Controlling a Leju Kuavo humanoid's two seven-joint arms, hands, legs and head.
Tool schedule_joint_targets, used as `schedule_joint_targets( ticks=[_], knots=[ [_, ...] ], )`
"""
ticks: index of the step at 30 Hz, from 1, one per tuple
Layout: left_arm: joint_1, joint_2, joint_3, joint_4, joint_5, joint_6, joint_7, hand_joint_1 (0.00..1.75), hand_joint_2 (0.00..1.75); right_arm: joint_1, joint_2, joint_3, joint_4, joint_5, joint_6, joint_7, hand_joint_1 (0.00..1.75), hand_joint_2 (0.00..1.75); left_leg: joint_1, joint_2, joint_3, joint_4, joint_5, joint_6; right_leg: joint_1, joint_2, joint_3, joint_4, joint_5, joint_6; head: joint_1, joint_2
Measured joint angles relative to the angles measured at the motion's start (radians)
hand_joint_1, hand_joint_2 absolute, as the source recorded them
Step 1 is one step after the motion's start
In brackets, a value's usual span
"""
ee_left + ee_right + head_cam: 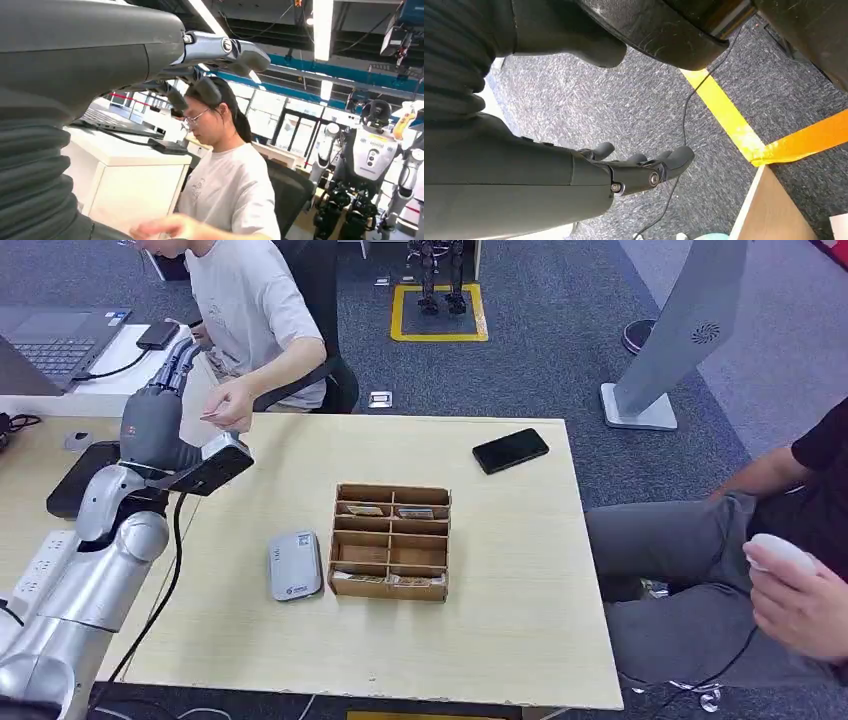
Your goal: Pass the card to the sensor for recognition and then transmit it.
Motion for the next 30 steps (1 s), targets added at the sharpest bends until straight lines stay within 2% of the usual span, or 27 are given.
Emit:
schedule_joint_targets(
  ticks=[8, 9, 10, 12, 14, 15, 18, 20, 22, 26, 30],
  knots=[
    [0.001, 0.000, 0.000, -0.008, 0.007, -0.003, 0.000, 0.00, 1.75, 0.000, 0.000, 0.008, -0.001, -0.003, 0.000, 0.005, 0.00, 1.75, 0.000, 0.000, 0.000, 0.000, 0.000, 0.000, 0.000, 0.000, 0.000, 0.000, 0.000, 0.000, 0.000, 0.000],
    [0.007, 0.000, 0.000, -0.018, 0.059, -0.044, -0.038, 0.00, 1.75, 0.001, 0.000, 0.010, -0.002, -0.010, 0.000, 0.005, 0.00, 1.75, 0.000, 0.000, 0.000, 0.000, 0.000, 0.000, 0.000, 0.000, 0.000, 0.000, 0.000, 0.000, 0.001, 0.000],
    [0.027, 0.000, -0.003, -0.052, 0.166, -0.158, -0.094, 0.00, 1.75, 0.002, 0.000, 0.010, -0.002, -0.020, 0.000, 0.008, 0.00, 1.75, 0.000, 0.000, 0.000, 0.000, 0.000, 0.000, 0.000, 0.000, 0.000, 0.000, 0.000, 0.000, 0.000, 0.000],
    [0.068, -0.003, -0.021, -0.130, 0.304, -0.335, -0.151, 0.00, 1.75, 0.003, 0.000, 0.010, -0.002, -0.035, 0.000, 0.010, 0.00, 1.75, 0.000, 0.000, 0.000, 0.000, 0.000, 0.000, 0.000, 0.000, 0.000, 0.000, 0.000, 0.000, 0.000, 0.000],
    [0.117, -0.010, -0.060, -0.224, 0.363, -0.434, -0.180, 0.00, 1.75, 0.004, 0.000, 0.010, -0.003, -0.044, 0.004, 0.015, 0.00, 1.75, 0.000, 0.000, 0.000, 0.000, 0.000, 0.000, 0.000, 0.000, 0.000, -0.001, 0.000, 0.000, 0.000, 0.000],
    [0.141, -0.015, -0.086, -0.271, 0.363, -0.445, -0.188, 0.00, 1.75, 0.004, 0.000, 0.010, -0.003, -0.048, 0.005, 0.019, 0.00, 1.75, -0.001, 0.000, -0.001, 0.000, -0.001, 0.000, 0.000, 0.000, 0.000, -0.001, 0.000, 0.000, 0.000, 0.000],
    [0.200, -0.026, -0.166, -0.388, 0.351, -0.438, -0.207, 0.00, 1.75, 0.005, 0.000, 0.011, -0.003, -0.061, 0.003, 0.023, 0.00, 1.75, -0.001, 0.000, -0.001, 0.000, -0.001, 0.001, -0.001, 0.000, 0.000, -0.001, 0.000, 0.001, 0.001, 0.000],
    [0.250, -0.041, -0.211, -0.441, 0.383, -0.427, -0.208, 0.00, 1.75, 0.005, 0.000, 0.011, -0.003, -0.073, 0.003, 0.026, 0.00, 1.75, -0.001, 0.000, -0.001, 0.000, -0.002, 0.001, -0.001, 0.000, 0.000, -0.001, -0.001, 0.001, 0.000, 0.000],
    [0.297, -0.058, -0.244, -0.457, 0.385, -0.409, -0.209, 0.00, 1.75, 0.006, 0.001, 0.010, -0.003, -0.085, 0.000, 0.029, 0.00, 1.75, -0.001, 0.000, -0.001, 0.000, -0.002, 0.001, -0.001, 0.000, 0.000, -0.001, -0.001, 0.001, 0.001, 0.000],
    [0.395, -0.066, -0.306, -0.481, 0.321, -0.305, -0.263, 0.00, 1.75, 0.013, 0.002, 0.009, -0.003, -0.115, -0.016, 0.024, 0.00, 1.75, -0.001, 0.000, -0.001, 0.000, -0.002, 0.001, -0.001, 0.000, 0.000, -0.001, -0.001, 0.001, 0.000, 0.000],
    [0.447, -0.065, -0.327, -0.503, 0.313, -0.288, -0.272, 0.00, 1.75, 0.016, 0.002, 0.009, -0.003, -0.123, -0.018, 0.024, 0.00, 1.75, 0.000, 0.000, -0.001, 0.000, -0.001, 0.001, 0.000, -0.001, -0.001, -0.001, -0.001, 0.001, 0.000, 0.000]
  ],
)
